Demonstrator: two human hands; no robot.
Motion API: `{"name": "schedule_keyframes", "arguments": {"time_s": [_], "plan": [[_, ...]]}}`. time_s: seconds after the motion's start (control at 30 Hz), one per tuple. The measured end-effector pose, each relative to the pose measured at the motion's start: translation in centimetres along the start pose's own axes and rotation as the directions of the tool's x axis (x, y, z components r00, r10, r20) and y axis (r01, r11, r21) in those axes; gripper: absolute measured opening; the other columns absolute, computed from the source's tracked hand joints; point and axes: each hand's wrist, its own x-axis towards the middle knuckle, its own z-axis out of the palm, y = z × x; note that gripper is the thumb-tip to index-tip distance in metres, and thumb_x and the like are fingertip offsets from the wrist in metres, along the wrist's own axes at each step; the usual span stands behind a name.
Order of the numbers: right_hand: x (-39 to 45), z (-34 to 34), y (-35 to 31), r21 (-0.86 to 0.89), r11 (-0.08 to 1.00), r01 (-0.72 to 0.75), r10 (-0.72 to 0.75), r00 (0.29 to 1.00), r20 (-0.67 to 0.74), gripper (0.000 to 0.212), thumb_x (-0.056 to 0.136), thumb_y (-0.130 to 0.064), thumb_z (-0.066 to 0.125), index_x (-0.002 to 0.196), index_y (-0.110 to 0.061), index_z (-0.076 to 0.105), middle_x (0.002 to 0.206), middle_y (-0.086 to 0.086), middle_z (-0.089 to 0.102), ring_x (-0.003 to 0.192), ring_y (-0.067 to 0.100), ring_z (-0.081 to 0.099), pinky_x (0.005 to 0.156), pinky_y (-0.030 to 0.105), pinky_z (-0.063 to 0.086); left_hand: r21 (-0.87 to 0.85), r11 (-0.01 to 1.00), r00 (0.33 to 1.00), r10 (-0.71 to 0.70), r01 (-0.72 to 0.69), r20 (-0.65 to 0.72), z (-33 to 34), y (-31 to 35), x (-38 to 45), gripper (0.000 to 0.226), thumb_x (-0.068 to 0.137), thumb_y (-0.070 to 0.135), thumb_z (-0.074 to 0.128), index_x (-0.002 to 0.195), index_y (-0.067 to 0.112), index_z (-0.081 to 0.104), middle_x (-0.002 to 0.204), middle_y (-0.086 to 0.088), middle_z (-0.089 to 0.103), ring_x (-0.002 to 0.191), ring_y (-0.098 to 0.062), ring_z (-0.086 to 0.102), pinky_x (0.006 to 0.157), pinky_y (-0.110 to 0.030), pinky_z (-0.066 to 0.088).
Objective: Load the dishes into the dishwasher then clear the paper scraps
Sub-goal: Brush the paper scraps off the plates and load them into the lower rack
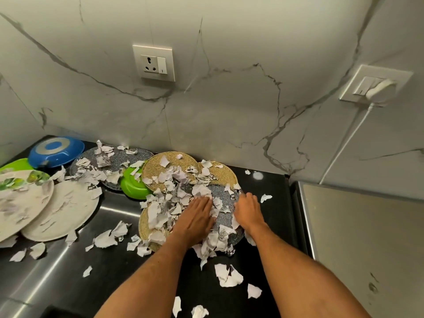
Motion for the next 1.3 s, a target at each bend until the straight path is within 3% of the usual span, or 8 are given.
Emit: {"name": "schedule_keyframes", "arguments": {"time_s": [0.3,0.5,0.6,0.7,0.83,1.03,1.13,1.3], "plan": [[3.3,-0.3,-1.1,0.336,0.932,-0.134,0.148,0.989,-0.019,0.024,0.100,-0.028,0.057,0.110,-0.006,0.063,0.113,0.013,0.058,0.104,0.029,0.057,0.085,0.036,0.045,-0.037,0.992,0.992,-0.125,0.124,-0.017,0.0,-2.3,1.2,0.070,0.105,0.054,0.014,0.159,0.011,0.009,0.166,-0.013,0.015,0.154,-0.025,0.013,0.126,-0.040,0.004],[4.6,-3.3,-2.8,0.708,0.692,-0.143,0.170,0.985,0.033,0.007,0.097,-0.021,0.061,0.099,-0.015,0.064,0.089,0.003,0.065,0.078,0.018,0.061,0.064,0.031,0.048,-0.111,0.968,0.957,-0.241,0.225,-0.161,-2.3,-3.1,1.3,0.068,0.104,0.050,0.027,0.156,0.007,0.022,0.161,-0.015,0.028,0.150,-0.026,0.025,0.126,-0.041,0.016],[4.5,-5.2,-3.5,0.810,0.582,-0.079,0.081,0.996,0.040,0.004,0.098,-0.019,0.064,0.102,-0.017,0.065,0.097,0.005,0.070,0.085,0.019,0.066,0.075,0.034,0.054,-0.152,0.949,0.924,-0.306,0.277,-0.227,-3.8,-3.5,1.2,0.068,0.104,0.050,0.029,0.154,0.003,0.026,0.158,-0.018,0.032,0.148,-0.027,0.028,0.125,-0.041,0.017],[4.2,-6.9,-3.7,0.855,0.519,-0.005,0.031,0.999,-0.014,0.011,0.093,-0.016,0.072,0.103,-0.014,0.066,0.100,0.010,0.072,0.093,0.022,0.070,0.084,0.036,0.059,-0.187,0.921,0.869,-0.386,0.343,-0.310,-5.3,-4.0,1.1,0.067,0.104,0.049,0.031,0.152,0.001,0.030,0.155,-0.020,0.036,0.145,-0.029,0.033,0.125,-0.043,0.020],[3.3,-8.7,-3.8,0.889,0.455,0.049,0.021,0.998,-0.066,0.015,0.088,-0.004,0.075,0.100,-0.004,0.066,0.096,0.014,0.071,0.086,0.021,0.070,0.074,0.029,0.061,-0.271,0.894,0.812,-0.440,0.356,-0.383,-7.4,-4.7,1.3,0.059,0.105,0.042,0.032,0.146,0.000,0.037,0.145,-0.020,0.045,0.135,-0.032,0.042,0.119,-0.047,0.032],[1.7,-9.4,-3.9,0.883,0.459,0.096,0.027,0.992,-0.122,0.016,0.085,-0.001,0.077,0.097,-0.003,0.066,0.102,0.023,0.069,0.095,0.031,0.068,0.085,0.043,0.061,-0.461,0.816,0.750,-0.538,0.349,-0.385,-10.2,-4.4,1.0,0.046,0.105,0.026,0.045,0.142,0.000,0.042,0.142,-0.019,0.048,0.132,-0.029,0.043,0.114,-0.039,0.031],[0.5,-10.0,-4.2,0.895,0.431,0.117,0.028,0.989,-0.142,0.017,0.086,-0.002,0.076,0.099,-0.002,0.066,0.103,0.022,0.069,0.098,0.032,0.068,0.088,0.043,0.060,-0.550,0.768,0.747,-0.568,0.329,-0.346,-10.9,-4.4,0.7,0.035,0.104,0.021,0.047,0.133,0.002,0.049,0.131,-0.018,0.054,0.120,-0.030,0.048,0.105,-0.041,0.038],[-2.7,-12.0,-5.5,0.949,0.269,0.164,0.066,0.980,-0.188,0.015,0.089,0.001,0.072,0.102,0.000,0.065,0.101,0.015,0.071,0.095,0.023,0.069,0.087,0.035,0.060,-0.616,0.737,0.777,-0.550,0.279,-0.306,-10.9,-4.5,-0.8,0.028,0.103,0.018,0.045,0.127,0.008,0.054,0.122,-0.014,0.058,0.114,-0.029,0.052,0.097,-0.043,0.042]]}}
